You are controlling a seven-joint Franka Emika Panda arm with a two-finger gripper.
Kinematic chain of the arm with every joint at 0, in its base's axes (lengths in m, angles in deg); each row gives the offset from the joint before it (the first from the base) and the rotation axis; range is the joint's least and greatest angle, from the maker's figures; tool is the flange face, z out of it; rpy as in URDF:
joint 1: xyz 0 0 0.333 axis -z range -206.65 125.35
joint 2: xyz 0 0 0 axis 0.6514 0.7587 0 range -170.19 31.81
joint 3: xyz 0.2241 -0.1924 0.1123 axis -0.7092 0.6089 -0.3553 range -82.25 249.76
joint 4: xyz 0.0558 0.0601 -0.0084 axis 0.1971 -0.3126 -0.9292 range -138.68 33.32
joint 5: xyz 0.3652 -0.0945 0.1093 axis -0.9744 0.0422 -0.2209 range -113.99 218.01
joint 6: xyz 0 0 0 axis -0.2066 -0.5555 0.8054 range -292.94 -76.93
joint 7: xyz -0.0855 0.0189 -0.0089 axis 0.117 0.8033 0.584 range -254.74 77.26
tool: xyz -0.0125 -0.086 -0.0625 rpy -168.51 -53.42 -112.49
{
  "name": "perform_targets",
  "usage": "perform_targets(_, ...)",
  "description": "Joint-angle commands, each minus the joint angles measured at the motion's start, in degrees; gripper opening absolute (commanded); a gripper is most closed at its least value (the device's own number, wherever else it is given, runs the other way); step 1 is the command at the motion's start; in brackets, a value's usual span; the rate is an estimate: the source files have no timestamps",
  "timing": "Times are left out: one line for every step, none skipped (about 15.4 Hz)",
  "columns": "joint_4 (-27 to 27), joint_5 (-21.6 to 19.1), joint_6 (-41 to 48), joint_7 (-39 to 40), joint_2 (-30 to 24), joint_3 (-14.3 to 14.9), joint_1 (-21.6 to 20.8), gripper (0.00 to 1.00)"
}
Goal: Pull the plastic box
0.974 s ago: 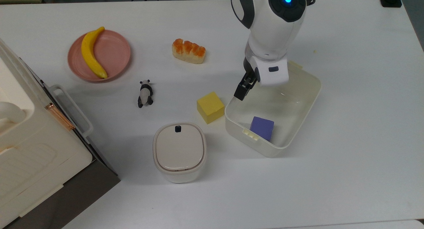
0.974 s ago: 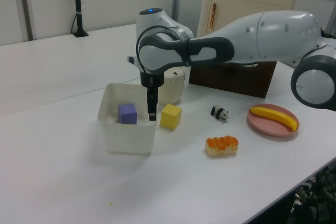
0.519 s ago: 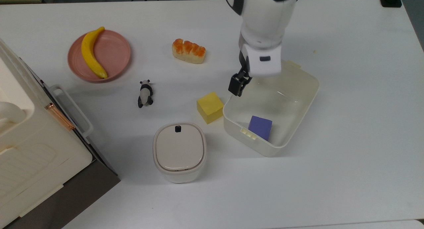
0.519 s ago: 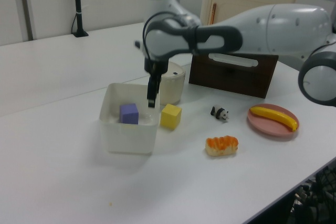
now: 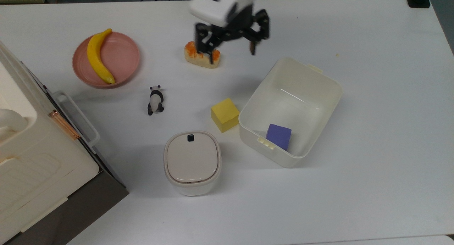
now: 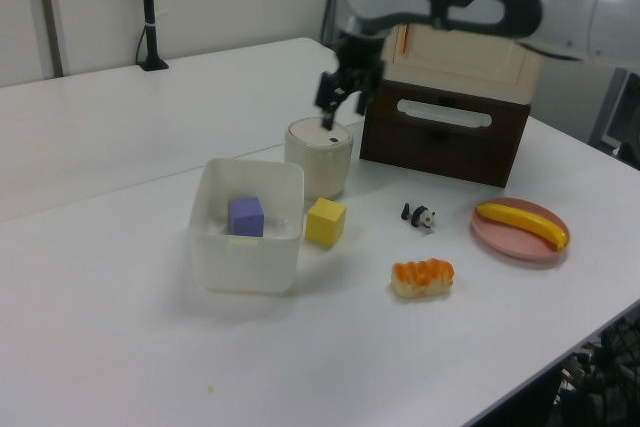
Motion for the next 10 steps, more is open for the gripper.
perform_targets(-3.78,-1.05,4.64,-2.59,-4.09,-0.29,4.40,1.00)
perform_targets(-4.31,-1.05,4.90,-2.77,-4.79,-0.29,4.85,1.00)
perform_targets(-5.01,-1.05,5.17,-2.94,-5.24,-0.29,5.72,1.00)
perform_targets(-5.02,-1.05,6.04,-3.64,-5.15,-0.29,6.34,1.00)
perform_targets(-5.02,-1.05,6.48,-4.95,-4.98,-0.02,6.43,1.00)
perform_targets(-5.02,-0.96,6.40,-6.62,-4.63,0.07,6.35,1.00)
perform_targets(-5.02,-0.87,6.23,-8.20,-4.36,0.07,6.26,1.00)
perform_targets(-5.02,-0.61,6.31,-9.09,-4.19,0.07,6.17,1.00)
perform_targets(-4.93,-0.52,6.31,-9.18,-4.01,0.07,6.08,1.00)
perform_targets(-4.84,-0.52,6.31,-9.18,-3.84,0.07,6.08,1.00)
